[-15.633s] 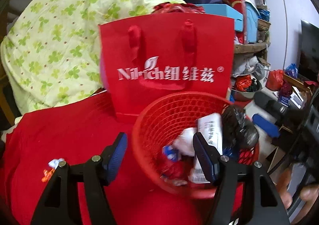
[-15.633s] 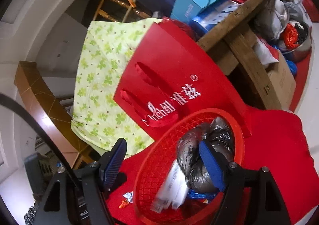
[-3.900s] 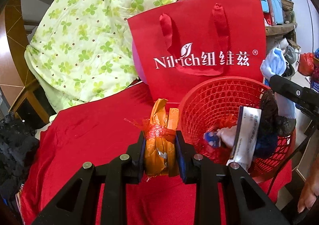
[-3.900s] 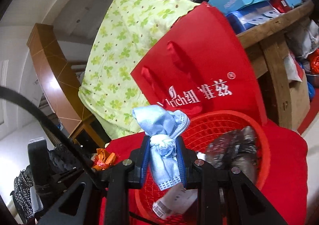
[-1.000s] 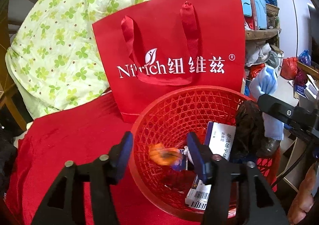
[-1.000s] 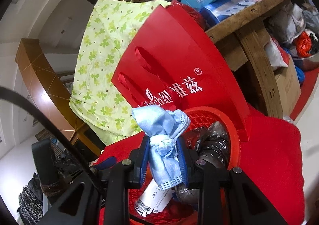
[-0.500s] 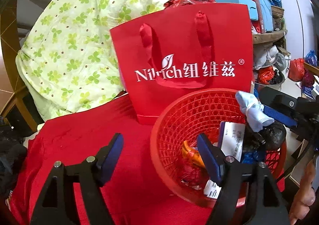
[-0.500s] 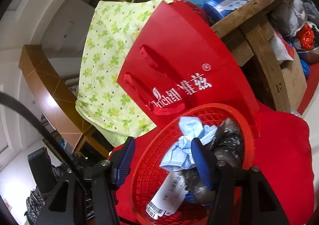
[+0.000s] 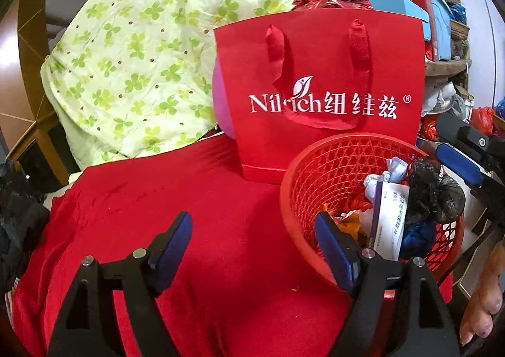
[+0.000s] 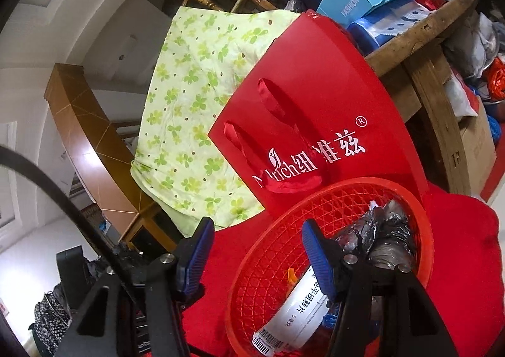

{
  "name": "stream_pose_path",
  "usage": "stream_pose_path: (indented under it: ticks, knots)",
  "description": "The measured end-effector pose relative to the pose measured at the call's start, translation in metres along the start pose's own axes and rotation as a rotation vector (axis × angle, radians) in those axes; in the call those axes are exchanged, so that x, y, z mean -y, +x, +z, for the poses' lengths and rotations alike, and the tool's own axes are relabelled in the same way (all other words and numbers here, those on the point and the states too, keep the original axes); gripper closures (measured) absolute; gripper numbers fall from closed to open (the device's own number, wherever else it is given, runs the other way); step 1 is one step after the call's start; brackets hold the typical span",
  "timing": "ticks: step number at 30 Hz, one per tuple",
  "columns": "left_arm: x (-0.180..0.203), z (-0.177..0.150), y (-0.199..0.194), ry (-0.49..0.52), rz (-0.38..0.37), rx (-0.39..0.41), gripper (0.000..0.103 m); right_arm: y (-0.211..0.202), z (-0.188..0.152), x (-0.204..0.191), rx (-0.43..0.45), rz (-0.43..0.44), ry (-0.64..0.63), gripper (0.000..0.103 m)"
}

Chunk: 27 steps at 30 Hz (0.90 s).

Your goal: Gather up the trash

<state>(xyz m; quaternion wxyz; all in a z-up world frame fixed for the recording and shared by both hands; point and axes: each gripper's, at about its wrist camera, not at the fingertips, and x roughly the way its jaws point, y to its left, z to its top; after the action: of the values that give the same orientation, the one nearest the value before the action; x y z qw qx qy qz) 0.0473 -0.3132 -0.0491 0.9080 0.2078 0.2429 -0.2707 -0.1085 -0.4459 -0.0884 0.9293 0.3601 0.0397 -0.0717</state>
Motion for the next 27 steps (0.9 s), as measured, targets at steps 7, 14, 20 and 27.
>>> stream_pose_path:
  ticks: [7,14,20,27]
  knots:
    - [-0.01,-0.009,0.0,-0.026,0.012,-0.021,0.023,0.004,-0.004,-0.011,-0.001,-0.009,-0.051,0.041]
    - [-0.025,-0.022,-0.002,-0.057,0.025,-0.046,0.023,0.011,-0.012,-0.028,0.004,-0.011,-0.11,0.041]
    - [-0.036,-0.026,-0.007,-0.081,0.026,-0.056,0.022,0.012,-0.021,-0.044,0.028,-0.043,-0.164,0.041]
    - [-0.059,-0.033,-0.03,-0.109,0.036,-0.037,0.022,0.008,-0.044,-0.064,0.0,-0.058,-0.21,0.041]
